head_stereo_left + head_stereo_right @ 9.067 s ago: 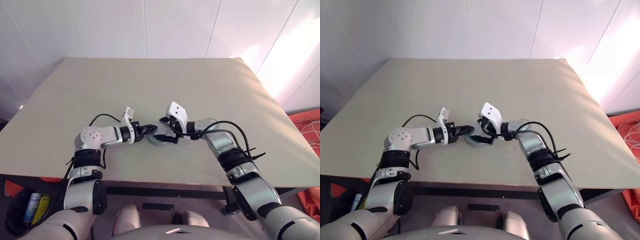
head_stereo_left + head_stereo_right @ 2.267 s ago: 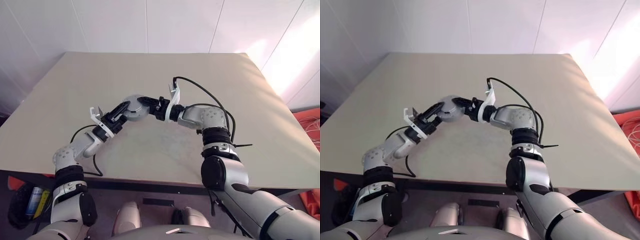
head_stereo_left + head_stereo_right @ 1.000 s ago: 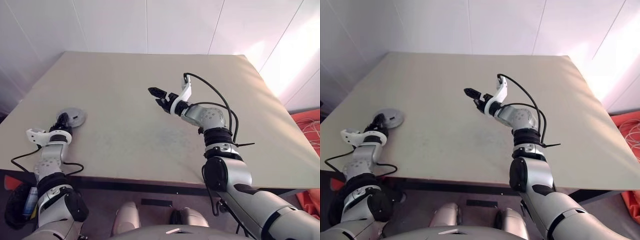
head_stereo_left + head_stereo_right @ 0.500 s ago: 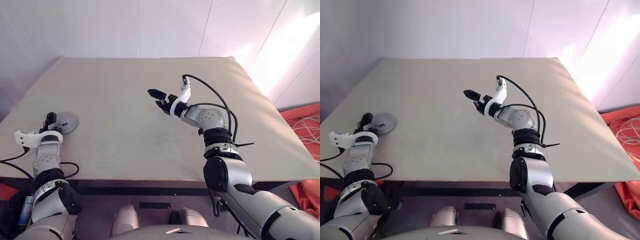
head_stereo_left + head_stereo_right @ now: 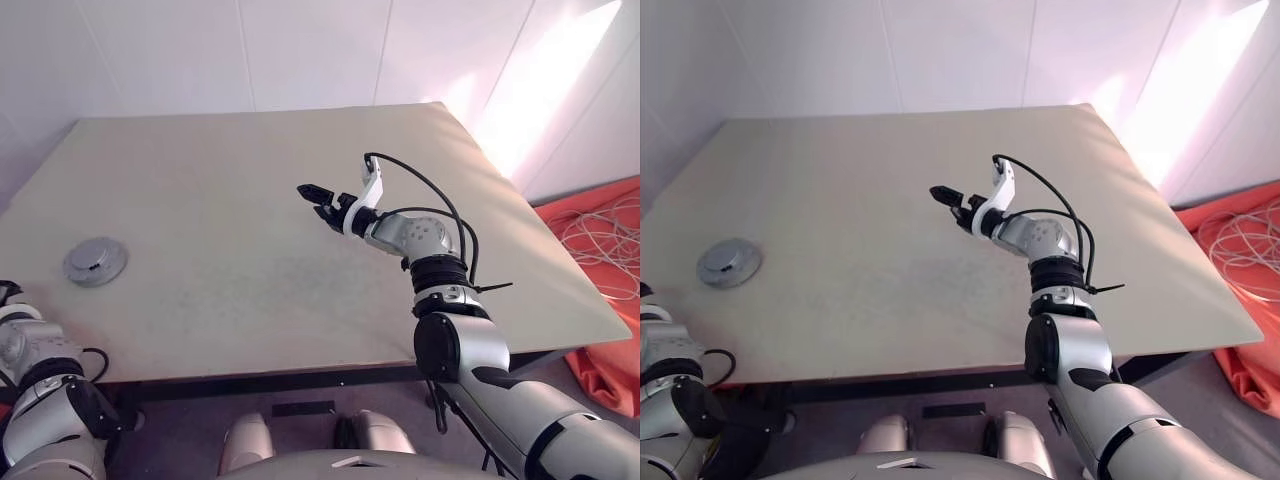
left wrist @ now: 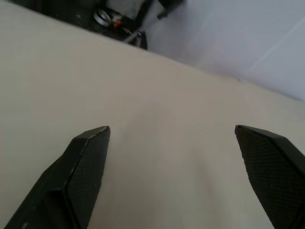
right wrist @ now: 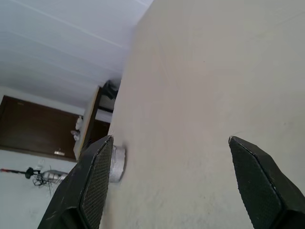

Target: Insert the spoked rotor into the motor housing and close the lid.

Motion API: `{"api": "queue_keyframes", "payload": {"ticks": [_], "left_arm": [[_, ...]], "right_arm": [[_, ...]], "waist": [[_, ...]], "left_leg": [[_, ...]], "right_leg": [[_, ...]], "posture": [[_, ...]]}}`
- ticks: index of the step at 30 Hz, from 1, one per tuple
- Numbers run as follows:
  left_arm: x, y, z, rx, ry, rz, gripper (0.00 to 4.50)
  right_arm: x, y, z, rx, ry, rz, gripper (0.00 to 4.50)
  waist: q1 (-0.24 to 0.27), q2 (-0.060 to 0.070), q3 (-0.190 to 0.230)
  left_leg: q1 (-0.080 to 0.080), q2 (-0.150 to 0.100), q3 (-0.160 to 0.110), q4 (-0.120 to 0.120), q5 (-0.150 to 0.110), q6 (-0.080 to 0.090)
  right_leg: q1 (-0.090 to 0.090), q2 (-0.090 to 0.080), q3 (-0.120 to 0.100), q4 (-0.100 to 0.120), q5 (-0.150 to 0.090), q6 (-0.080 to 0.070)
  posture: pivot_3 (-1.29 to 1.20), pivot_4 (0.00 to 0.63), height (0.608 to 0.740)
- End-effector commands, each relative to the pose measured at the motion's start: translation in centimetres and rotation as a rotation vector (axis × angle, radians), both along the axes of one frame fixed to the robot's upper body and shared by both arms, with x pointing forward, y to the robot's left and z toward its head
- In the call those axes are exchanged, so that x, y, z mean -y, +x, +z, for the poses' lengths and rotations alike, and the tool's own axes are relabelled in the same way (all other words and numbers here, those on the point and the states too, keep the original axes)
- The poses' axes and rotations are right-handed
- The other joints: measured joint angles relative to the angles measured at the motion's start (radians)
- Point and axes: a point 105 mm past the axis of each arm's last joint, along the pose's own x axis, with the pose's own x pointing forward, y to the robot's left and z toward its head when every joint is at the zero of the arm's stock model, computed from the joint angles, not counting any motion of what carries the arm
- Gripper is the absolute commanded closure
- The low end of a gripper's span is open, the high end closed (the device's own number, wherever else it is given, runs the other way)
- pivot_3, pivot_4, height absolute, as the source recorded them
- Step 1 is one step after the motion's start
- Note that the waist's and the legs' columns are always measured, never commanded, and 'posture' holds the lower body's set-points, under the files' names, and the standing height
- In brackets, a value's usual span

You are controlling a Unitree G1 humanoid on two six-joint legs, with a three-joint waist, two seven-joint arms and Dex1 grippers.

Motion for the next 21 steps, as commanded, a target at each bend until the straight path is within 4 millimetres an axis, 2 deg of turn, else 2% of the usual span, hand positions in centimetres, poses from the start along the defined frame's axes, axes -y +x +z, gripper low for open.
{"api": "queue_keyframes", "payload": {"ticks": [1, 2, 3, 4, 6, 8, 11, 14, 17, 19, 21], "left_arm": [[-1.1, 2.0, 9.9, 0.084, 0.300, -0.029, 0.03], [-0.2, 3.5, 12.7, 0.073, 0.418, -0.094, 0.03], [0.6, 4.4, 14.4, 0.061, 0.495, -0.139, 0.03], [2.2, 6.2, 16.0, 0.053, 0.586, -0.237, 0.03], [8.1, 10.5, 18.9, 0.098, 0.772, -0.547, 0.03], [14.6, 13.1, 19.8, 0.209, 0.844, -0.892, 0.03], [22.4, 14.3, 18.9, 0.288, 0.849, -1.282, 0.03], [28.9, 13.6, 17.1, 0.314, 0.836, -1.616, 0.03], [32.6, 12.7, 14.7, 0.272, 0.828, -1.829, 0.03], [34.3, 12.3, 13.3, 0.241, 0.819, -1.917, 0.03], [35.6, 12.2, 12.2, 0.226, 0.810, -1.958, 0.03]], "right_arm": [[-0.9, -0.2, 1.5, 0.072, 0.014, 0.043, 0.14], [-0.9, -0.3, 1.6, 0.092, 0.010, 0.050, 0.14], [-0.9, -0.3, 1.7, 0.106, 0.008, 0.055, 0.14], [-0.8, -0.3, 2.1, 0.146, 0.004, 0.057, 0.14], [-0.5, -0.4, 3.2, 0.298, -0.031, 0.052, 0.14], [-0.2, -0.6, 4.0, 0.445, -0.086, 0.051, 0.14], [1.1, -0.8, 4.8, 0.605, -0.165, 0.067, 0.14], [3.4, -0.5, 6.0, 0.758, -0.294, 0.051, 0.14], [6.2, 0.3, 6.4, 0.872, -0.526, 0.034, 0.14], [8.8, 1.1, 6.5, 0.927, -0.715, 0.015, 0.14], [10.6, 1.0, 6.5, 0.970, -0.833, 0.046, 0.14]], "waist": [[0.031, -0.002, 0.000], [0.046, -0.002, 0.000], [0.058, -0.003, 0.000], [0.072, -0.002, 0.000], [0.097, -0.001, 0.001], [0.107, 0.002, 0.002], [0.105, 0.002, 0.002], [0.087, 0.000, 0.003], [0.071, 0.000, 0.003], [0.066, 0.001, 0.003], [0.066, 0.001, 0.003]], "left_leg": [[0.000, 0.000, 0.000, 0.000, -0.001, -0.001], [-0.001, 0.000, 0.001, 0.000, -0.002, -0.003], [0.000, -0.001, 0.001, 0.000, -0.002, -0.003], [0.001, -0.001, 0.001, 0.000, -0.002, -0.003], [0.005, -0.003, 0.000, 0.001, -0.002, -0.003], [0.013, -0.004, 0.004, 0.001, -0.001, -0.005], [0.018, -0.011, 0.008, 0.001, -0.001, -0.006], [0.013, -0.010, 0.009, 0.013, -0.002, -0.003], [0.002, -0.010, 0.007, 0.016, -0.002, -0.002], [0.000, -0.009, 0.007, 0.016, -0.002, -0.002], [-0.001, -0.008, 0.006, 0.015, -0.002, -0.002]], "right_leg": [[0.000, 0.000, 0.000, 0.001, 0.000, 0.000], [0.001, -0.001, -0.001, 0.001, 0.000, 0.000], [0.001, -0.002, -0.001, 0.001, 0.000, 0.000], [0.003, -0.003, -0.001, 0.001, 0.000, 0.000], [0.009, -0.006, -0.001, 0.000, -0.004, 0.008], [0.018, -0.012, -0.001, 0.000, -0.005, 0.007], [0.023, -0.021, -0.001, 0.001, -0.004, 0.011], [0.022, -0.021, 0.001, 0.005, -0.002, 0.012], [0.015, -0.020, 0.001, 0.009, 0.001, 0.006], [0.012, -0.018, 0.001, 0.010, 0.000, 0.005], [0.011, -0.017, 0.000, 0.010, 0.000, 0.004]], "posture": [[0.00, 0.000, 0.740], [0.00, 0.000, 0.740], [0.00, 0.000, 0.740], [0.00, 0.000, 0.740], [0.00, 0.000, 0.740], [0.00, 0.000, 0.740], [0.00, 0.000, 0.740], [0.00, 0.000, 0.740], [0.00, 0.000, 0.740], [0.00, 0.000, 0.740], [0.00, 0.000, 0.740]]}}
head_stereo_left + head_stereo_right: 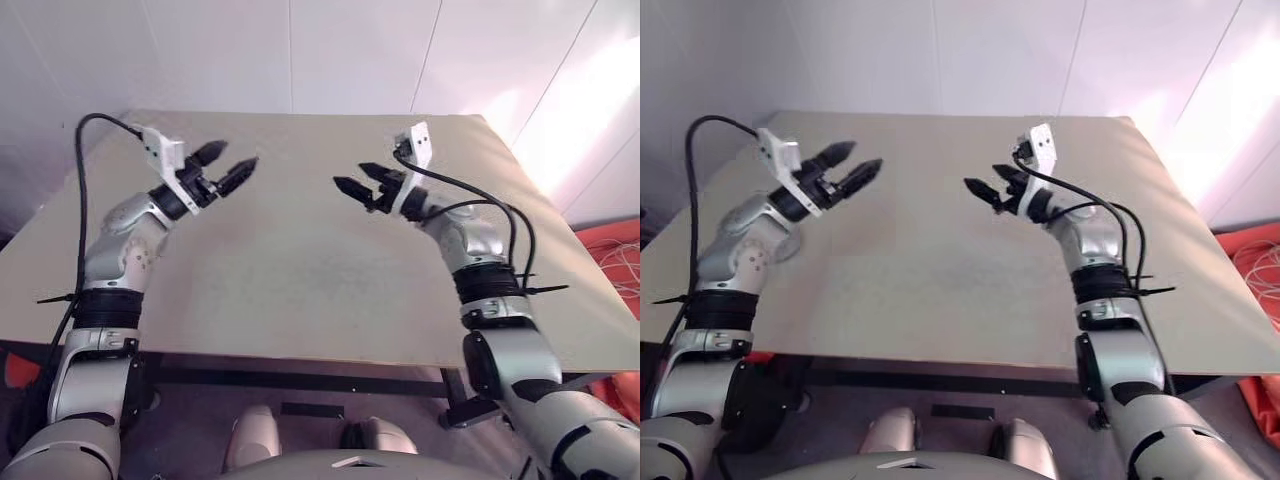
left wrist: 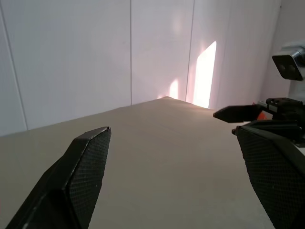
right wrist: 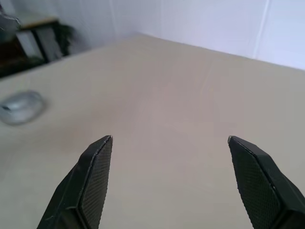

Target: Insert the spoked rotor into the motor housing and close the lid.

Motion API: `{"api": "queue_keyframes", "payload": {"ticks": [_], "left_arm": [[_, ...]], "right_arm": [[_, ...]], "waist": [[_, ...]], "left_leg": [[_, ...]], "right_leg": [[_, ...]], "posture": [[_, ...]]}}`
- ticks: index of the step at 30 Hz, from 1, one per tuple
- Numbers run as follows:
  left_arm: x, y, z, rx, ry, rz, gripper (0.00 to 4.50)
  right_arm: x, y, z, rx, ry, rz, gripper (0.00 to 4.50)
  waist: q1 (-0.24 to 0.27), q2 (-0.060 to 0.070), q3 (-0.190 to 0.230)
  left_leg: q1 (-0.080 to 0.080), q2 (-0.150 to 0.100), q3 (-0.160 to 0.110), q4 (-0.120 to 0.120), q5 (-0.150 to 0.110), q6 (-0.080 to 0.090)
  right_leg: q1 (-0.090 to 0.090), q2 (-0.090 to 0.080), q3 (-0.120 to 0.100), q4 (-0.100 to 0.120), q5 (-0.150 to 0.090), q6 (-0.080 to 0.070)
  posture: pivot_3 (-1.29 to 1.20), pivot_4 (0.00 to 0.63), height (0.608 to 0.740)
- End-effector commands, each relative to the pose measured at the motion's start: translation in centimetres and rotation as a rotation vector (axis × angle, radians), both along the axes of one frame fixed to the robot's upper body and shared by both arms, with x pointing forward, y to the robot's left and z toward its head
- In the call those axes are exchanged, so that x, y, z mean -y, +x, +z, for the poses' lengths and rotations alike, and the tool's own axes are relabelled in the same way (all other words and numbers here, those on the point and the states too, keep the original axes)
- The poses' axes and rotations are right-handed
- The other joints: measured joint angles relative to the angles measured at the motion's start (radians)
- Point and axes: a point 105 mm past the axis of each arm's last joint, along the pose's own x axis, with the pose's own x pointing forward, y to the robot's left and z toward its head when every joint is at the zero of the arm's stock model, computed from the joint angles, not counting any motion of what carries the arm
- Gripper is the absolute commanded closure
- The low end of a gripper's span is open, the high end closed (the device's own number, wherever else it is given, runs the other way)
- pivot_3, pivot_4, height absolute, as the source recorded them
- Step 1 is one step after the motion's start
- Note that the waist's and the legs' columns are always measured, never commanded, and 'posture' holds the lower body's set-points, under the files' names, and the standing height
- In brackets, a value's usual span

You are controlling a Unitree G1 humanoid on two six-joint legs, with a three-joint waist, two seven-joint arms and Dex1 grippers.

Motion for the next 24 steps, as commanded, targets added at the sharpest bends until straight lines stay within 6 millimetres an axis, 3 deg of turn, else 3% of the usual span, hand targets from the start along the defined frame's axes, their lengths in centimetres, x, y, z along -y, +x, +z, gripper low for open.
{"api": "queue_keyframes", "payload": {"ticks": [1, 4, 6, 8, 14, 24], "left_arm": [[2.0, -0.6, -0.7, 0.012, 0.044, -0.058, 0.03], [3.9, -1.0, -3.1, 0.004, 0.091, -0.081, 0.03], [4.6, -1.0, -5.1, -0.008, 0.135, -0.068, 0.03], [5.0, -0.9, -6.6, 0.000, 0.182, -0.028, 0.03], [6.3, -1.8, -7.9, 0.038, 0.189, -0.029, 0.03], [6.2, -2.8, -7.8, -0.009, 0.162, -0.119, 0.03]], "right_arm": [[1.2, -0.4, 1.6, 0.129, -0.171, 0.053, 0.14], [1.9, -2.2, -0.7, 0.085, -0.238, 0.156, 0.14], [2.3, -3.1, -3.3, 0.057, -0.306, 0.155, 0.14], [1.7, -4.2, -4.9, 0.067, -0.303, 0.165, 0.14], [-1.4, -7.0, -4.4, 0.171, -0.110, 0.232, 0.14], [-0.9, -6.6, -3.3, 0.146, -0.057, 0.241, 0.14]], "waist": [[0.000, 0.000, 0.000], [0.001, 0.000, 0.000], [0.003, 0.000, 0.000], [0.005, 0.000, 0.000], [0.002, 0.002, 0.000], [0.007, 0.002, 0.000]], "left_leg": [[-0.001, 0.000, 0.000, 0.000, 0.000, 0.000], [-0.002, 0.000, -0.001, 0.000, -0.001, 0.005], [-0.002, 0.000, -0.001, 0.001, -0.003, 0.010], [-0.002, 0.000, -0.001, 0.001, -0.004, 0.012], [-0.006, 0.000, -0.001, 0.002, -0.005, 0.013], [0.004, -0.001, 0.000, 0.002, -0.005, 0.018]], "right_leg": [[0.000, 0.000, 0.000, 0.000, 0.000, 0.000], [0.000, 0.001, 0.000, -0.002, -0.002, 0.004], [0.001, 0.001, -0.001, -0.004, -0.002, 0.005], [0.001, 0.001, -0.001, -0.005, -0.002, 0.006], [-0.003, 0.001, -0.001, -0.005, -0.002, 0.010], [0.008, -0.001, -0.001, -0.006, -0.004, 0.009]], "posture": [[0.00, 0.000, 0.740], [0.00, 0.000, 0.740], [0.00, 0.000, 0.740], [0.00, 0.000, 0.740], [0.00, 0.000, 0.740], [0.00, 0.000, 0.740]]}}
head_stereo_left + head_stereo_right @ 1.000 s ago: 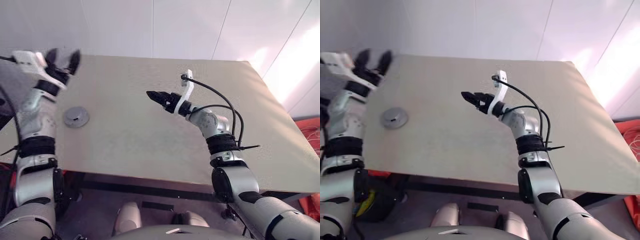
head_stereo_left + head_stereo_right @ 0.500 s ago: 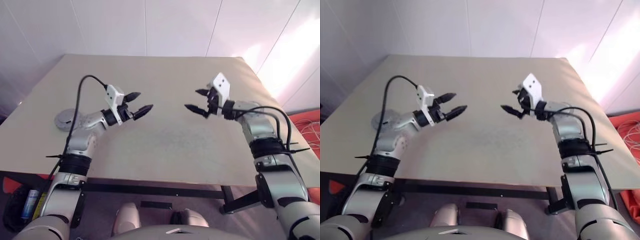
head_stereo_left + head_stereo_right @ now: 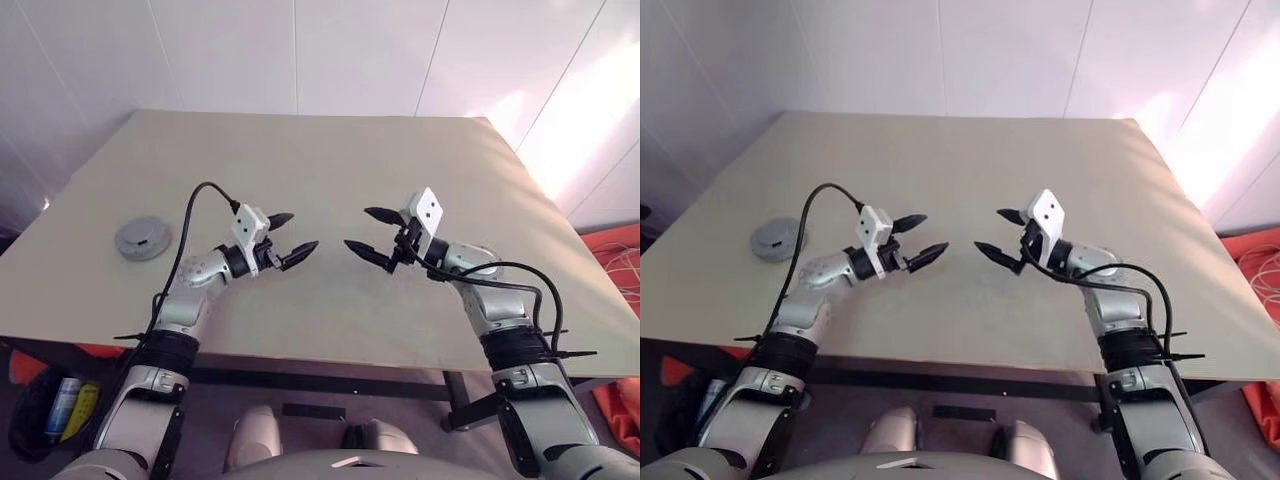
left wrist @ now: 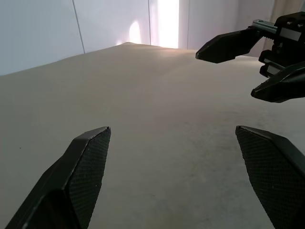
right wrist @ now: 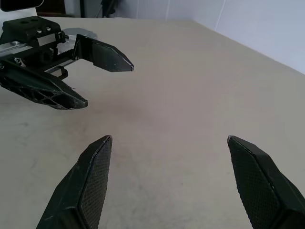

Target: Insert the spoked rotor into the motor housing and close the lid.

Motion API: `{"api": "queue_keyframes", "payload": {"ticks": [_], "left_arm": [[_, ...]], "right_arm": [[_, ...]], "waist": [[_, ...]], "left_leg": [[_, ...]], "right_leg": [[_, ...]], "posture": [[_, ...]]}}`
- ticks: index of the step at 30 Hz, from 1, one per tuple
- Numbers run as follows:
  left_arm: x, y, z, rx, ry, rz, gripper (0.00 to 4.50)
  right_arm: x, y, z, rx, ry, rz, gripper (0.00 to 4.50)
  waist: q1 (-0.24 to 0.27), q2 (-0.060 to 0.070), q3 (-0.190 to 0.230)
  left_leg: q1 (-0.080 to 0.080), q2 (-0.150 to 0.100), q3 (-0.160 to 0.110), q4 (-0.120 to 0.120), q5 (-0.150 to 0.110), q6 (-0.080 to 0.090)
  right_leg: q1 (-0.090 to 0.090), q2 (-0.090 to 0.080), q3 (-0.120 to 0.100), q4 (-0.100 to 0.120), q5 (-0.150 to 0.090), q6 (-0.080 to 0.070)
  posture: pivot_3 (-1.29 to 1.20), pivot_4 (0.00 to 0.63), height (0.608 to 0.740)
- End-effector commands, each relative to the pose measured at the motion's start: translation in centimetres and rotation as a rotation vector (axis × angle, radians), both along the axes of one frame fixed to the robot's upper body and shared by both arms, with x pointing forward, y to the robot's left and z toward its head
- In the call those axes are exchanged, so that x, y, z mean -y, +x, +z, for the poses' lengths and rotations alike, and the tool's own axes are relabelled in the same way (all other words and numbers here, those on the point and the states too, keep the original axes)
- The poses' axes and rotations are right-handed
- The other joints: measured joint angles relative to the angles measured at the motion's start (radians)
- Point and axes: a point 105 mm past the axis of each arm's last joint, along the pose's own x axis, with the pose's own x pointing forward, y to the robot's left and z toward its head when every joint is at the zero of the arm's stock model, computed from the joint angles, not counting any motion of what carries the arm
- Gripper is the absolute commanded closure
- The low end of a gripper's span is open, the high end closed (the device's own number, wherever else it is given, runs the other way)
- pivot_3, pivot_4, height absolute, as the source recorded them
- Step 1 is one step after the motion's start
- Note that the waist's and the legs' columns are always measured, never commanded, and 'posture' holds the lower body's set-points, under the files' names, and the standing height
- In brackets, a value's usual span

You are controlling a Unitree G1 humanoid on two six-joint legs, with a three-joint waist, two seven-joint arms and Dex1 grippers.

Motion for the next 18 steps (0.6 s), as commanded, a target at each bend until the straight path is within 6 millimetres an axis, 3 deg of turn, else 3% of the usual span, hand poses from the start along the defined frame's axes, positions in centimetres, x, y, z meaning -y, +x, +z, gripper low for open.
{"api": "queue_keyframes", "payload": {"ticks": [1, 18], "left_arm": [[0.0, -0.1, 1.6, 0.046, -0.027, -0.013, 0.03], [0.5, -0.7, 1.3, 0.016, -0.049, -0.017, 0.03]], "right_arm": [[0.5, 0.6, 1.9, 0.048, 0.033, -0.008, 0.14], [0.3, 2.2, 0.8, 0.045, 0.016, -0.085, 0.14]], "waist": [[0.000, 0.000, 0.000], [-0.002, 0.000, 0.000]], "left_leg": [[0.000, 0.000, 0.000, 0.000, 0.000, 0.000], [-0.001, 0.000, 0.000, 0.000, 0.001, -0.001]], "right_leg": [[0.000, 0.000, 0.000, 0.000, 0.000, 0.000], [-0.001, 0.000, 0.000, 0.000, 0.000, 0.000]], "posture": [[0.00, 0.000, 0.740], [0.00, 0.000, 0.740]]}}
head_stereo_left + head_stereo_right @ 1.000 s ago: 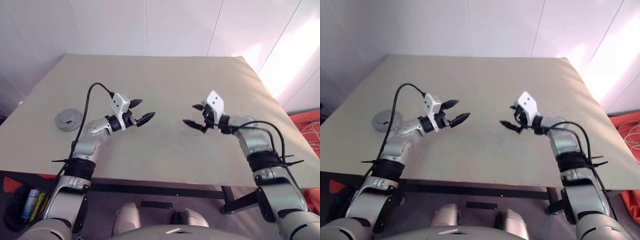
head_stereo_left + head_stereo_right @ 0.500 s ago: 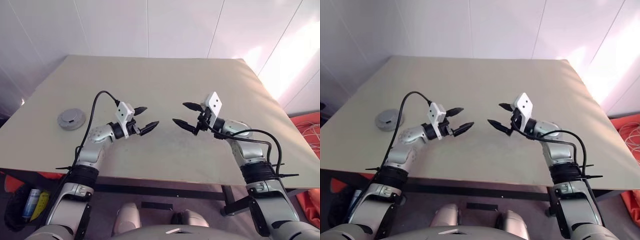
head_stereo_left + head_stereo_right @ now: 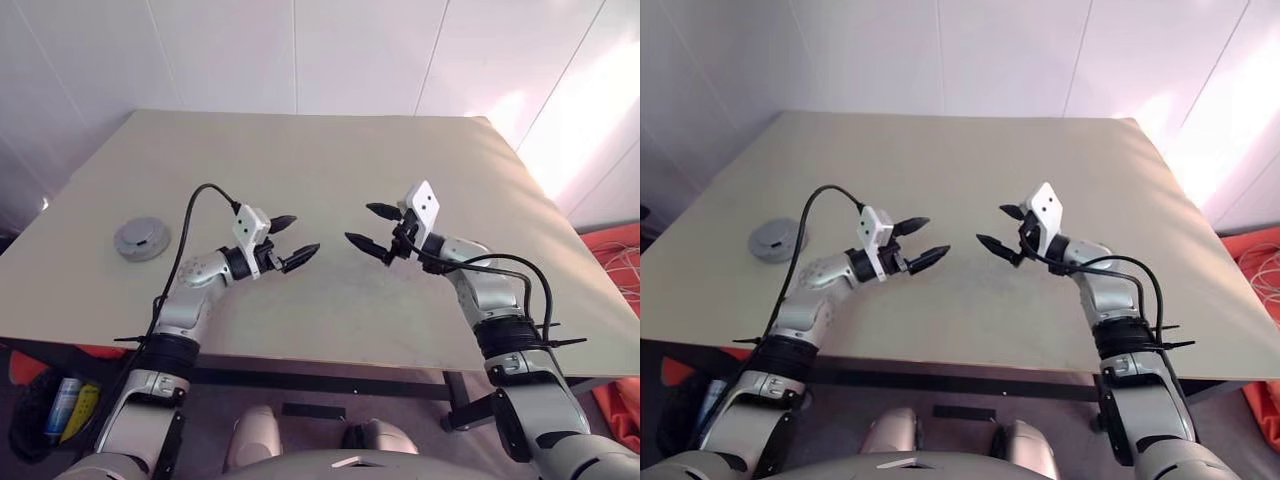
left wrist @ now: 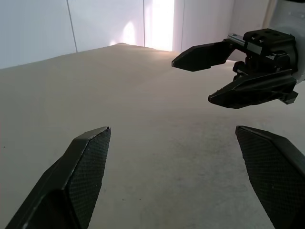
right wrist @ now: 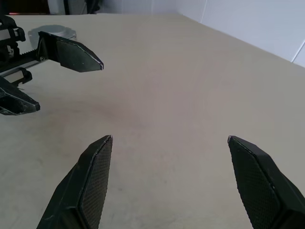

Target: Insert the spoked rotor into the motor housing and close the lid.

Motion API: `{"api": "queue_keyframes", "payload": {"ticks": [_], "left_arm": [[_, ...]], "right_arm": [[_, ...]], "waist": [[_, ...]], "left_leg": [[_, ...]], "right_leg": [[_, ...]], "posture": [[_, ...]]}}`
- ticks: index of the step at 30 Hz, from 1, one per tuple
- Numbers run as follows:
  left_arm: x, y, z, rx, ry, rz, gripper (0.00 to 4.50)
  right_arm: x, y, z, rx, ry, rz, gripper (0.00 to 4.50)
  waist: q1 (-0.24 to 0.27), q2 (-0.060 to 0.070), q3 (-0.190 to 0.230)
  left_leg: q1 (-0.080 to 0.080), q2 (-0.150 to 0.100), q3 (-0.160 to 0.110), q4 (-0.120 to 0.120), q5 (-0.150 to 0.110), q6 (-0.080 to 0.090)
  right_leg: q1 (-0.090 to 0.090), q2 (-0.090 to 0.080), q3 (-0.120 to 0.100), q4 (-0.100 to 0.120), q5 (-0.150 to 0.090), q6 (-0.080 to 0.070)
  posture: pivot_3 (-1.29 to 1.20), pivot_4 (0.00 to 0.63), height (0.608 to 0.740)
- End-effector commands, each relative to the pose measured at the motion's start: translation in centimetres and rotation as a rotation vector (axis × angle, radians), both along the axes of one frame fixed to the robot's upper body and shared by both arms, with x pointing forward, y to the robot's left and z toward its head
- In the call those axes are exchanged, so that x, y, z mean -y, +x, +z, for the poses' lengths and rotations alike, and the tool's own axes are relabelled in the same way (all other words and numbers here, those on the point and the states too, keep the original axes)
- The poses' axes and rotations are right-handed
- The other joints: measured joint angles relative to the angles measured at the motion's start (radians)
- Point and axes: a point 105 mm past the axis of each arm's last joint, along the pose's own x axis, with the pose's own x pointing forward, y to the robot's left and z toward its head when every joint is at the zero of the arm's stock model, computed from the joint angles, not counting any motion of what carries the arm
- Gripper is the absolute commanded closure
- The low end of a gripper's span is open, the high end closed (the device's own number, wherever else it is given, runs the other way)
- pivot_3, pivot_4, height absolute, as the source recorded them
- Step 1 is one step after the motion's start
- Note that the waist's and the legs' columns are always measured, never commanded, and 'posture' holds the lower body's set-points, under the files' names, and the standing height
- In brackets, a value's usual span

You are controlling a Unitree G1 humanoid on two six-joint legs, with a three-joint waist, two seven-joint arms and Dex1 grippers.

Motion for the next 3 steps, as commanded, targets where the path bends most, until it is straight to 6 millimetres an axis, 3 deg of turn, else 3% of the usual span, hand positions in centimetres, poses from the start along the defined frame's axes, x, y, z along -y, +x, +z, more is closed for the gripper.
{"api": "queue_keyframes", "payload": {"ticks": [1, 3], "left_arm": [[0.05, -0.17, 1.23, 0.041, -0.016, -0.005, 0.03], [0.06, -0.21, 1.22, 0.039, -0.017, -0.006, 0.03]], "right_arm": [[0.06, 0.54, 1.65, 0.067, 0.013, -0.010, 0.14], [0.17, 0.52, 1.56, 0.064, 0.014, -0.013, 0.14]], "waist": [[0.000, 0.000, 0.000], [0.000, 0.000, 0.000]], "left_leg": [[0.000, 0.000, 0.000, 0.000, 0.000, 0.000], [0.000, 0.000, 0.000, 0.000, 0.000, 0.000]], "right_leg": [[0.000, 0.000, 0.000, 0.000, 0.000, 0.000], [0.000, 0.000, 0.000, 0.000, 0.000, 0.000]], "posture": [[0.00, 0.000, 0.740], [0.00, 0.000, 0.740]]}}
